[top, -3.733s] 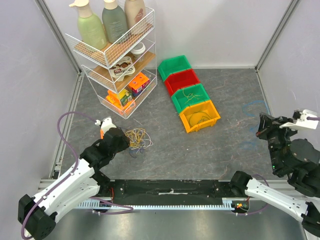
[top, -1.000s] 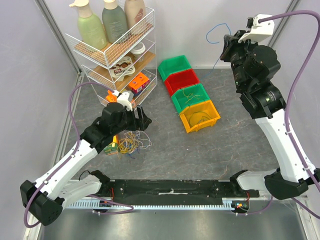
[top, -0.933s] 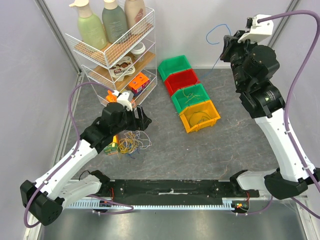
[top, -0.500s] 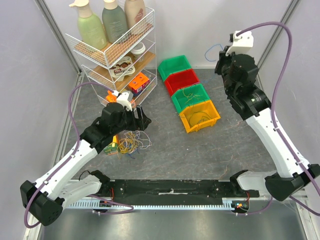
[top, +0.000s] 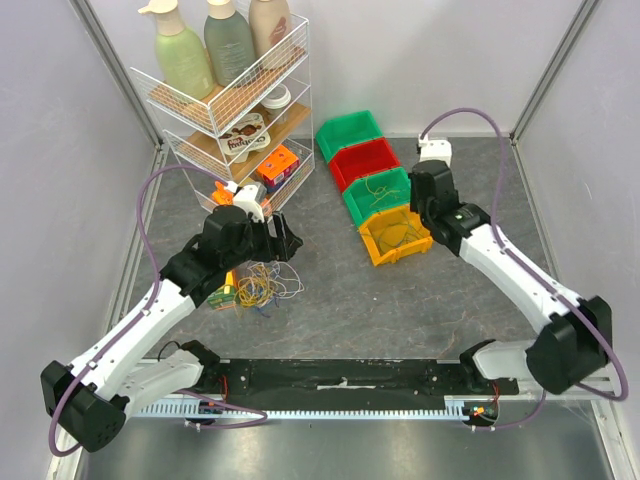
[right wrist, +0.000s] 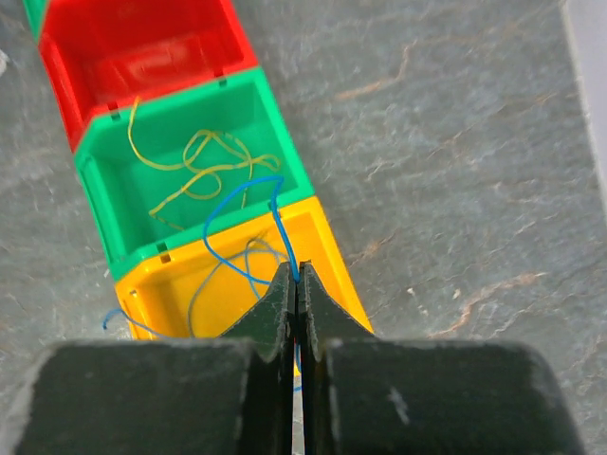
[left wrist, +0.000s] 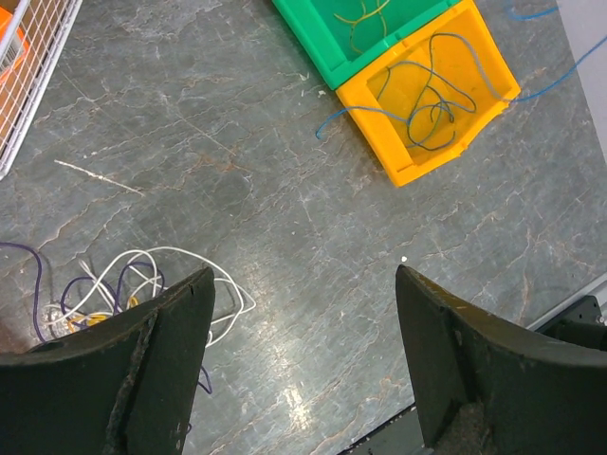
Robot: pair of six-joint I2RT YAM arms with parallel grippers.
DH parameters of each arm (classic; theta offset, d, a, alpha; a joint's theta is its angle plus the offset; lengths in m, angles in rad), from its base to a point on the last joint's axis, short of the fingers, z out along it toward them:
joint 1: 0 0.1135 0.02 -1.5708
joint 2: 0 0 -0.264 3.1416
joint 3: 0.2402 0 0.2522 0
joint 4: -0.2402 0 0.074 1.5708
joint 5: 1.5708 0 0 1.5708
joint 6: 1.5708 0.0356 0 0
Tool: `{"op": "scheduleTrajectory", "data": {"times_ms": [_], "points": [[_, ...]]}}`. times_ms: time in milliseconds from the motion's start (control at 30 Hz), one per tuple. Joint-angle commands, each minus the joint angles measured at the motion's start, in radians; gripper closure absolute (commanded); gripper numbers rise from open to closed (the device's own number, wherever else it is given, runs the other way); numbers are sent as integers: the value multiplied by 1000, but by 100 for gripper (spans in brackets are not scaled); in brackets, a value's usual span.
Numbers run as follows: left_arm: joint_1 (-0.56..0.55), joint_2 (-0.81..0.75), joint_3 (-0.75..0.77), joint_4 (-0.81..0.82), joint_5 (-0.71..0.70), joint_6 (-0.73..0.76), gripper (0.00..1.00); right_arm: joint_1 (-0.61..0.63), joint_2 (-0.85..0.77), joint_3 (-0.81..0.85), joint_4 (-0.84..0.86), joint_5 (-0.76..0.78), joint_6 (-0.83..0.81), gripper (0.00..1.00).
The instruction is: Untangle the cables
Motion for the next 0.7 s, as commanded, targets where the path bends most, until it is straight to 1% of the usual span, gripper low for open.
{"op": "scheduleTrajectory", "data": {"times_ms": [0,133,233,267,333,400,500,533,667], "points": [[5,7,6,39,37,22,17,-3,104,-25,53,-67,40,100],[5,11,60,13,141,-3,17,-5,223,-21,65,-166,47,100],[6,33,112,14,239,-18,17,-3,320,1,30,-190,14,100],[6,40,129,16,251,-18,17,-5,348,20,8,-189,1,100],[6,57,161,17,252,-9,17,-3,415,55,-39,-167,-8,100],[6,83,196,16,250,11,16,-5,463,95,-96,-103,-2,100],[6,122,252,0,247,49,16,-3,491,126,-145,-40,-3,100],[6,129,261,-3,239,61,16,-3,486,133,-151,-29,-5,98],[8,134,252,-9,177,110,16,-2,422,175,-159,-92,-20,70]]}}
